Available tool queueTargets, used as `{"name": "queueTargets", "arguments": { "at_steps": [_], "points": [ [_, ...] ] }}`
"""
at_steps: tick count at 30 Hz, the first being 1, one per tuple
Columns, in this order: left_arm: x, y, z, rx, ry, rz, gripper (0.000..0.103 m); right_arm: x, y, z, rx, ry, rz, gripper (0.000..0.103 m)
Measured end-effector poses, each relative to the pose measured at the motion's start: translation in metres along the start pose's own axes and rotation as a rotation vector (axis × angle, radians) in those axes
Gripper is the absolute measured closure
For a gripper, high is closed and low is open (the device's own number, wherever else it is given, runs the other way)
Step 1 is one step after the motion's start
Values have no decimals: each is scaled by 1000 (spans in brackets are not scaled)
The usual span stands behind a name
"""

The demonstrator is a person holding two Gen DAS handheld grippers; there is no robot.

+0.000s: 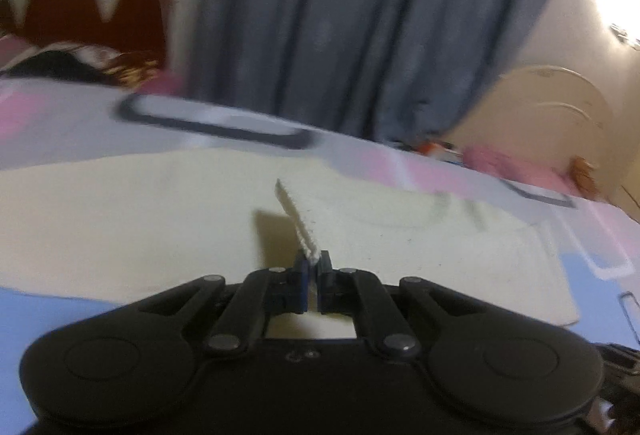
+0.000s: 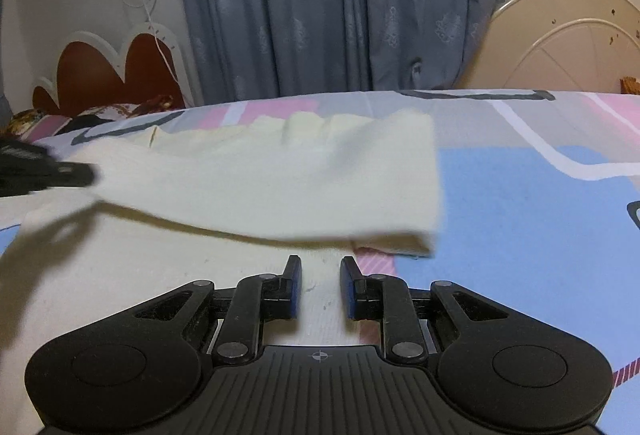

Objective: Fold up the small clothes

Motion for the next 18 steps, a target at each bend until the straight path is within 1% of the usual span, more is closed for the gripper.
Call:
{"name": "queueTargets", "arguments": {
  "at_steps": [1,3,6,9,14,18],
  "points": [
    [-1,-12,-1,18,-8,-17,100,0,0,1,0,2,2,81],
    [-3,-23,-1,35,-20,-31,100,0,-2,6,-2,4,8,81],
    [-6,-24,0,50,-11,-9,100,3,-3,10,-1,2,17,81],
    [-5,-26,1,55,-3,-19,100,3,0,10,-1,-3,6,81],
    [-11,-32,1,69,-16,-17,100,1,2,9,-5,-5,-8,81],
    [-9,-37,4,65,-18,-6,100,0,0,7,-7,-3,-6,81]
  ]
}}
Point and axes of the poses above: each gripper's, at about its wrist camera, not at the fingertips, and z roughly the way its jaws point, y to its right, x to its top, the point moved 7 cm from there along z, roughly the way its jaws point
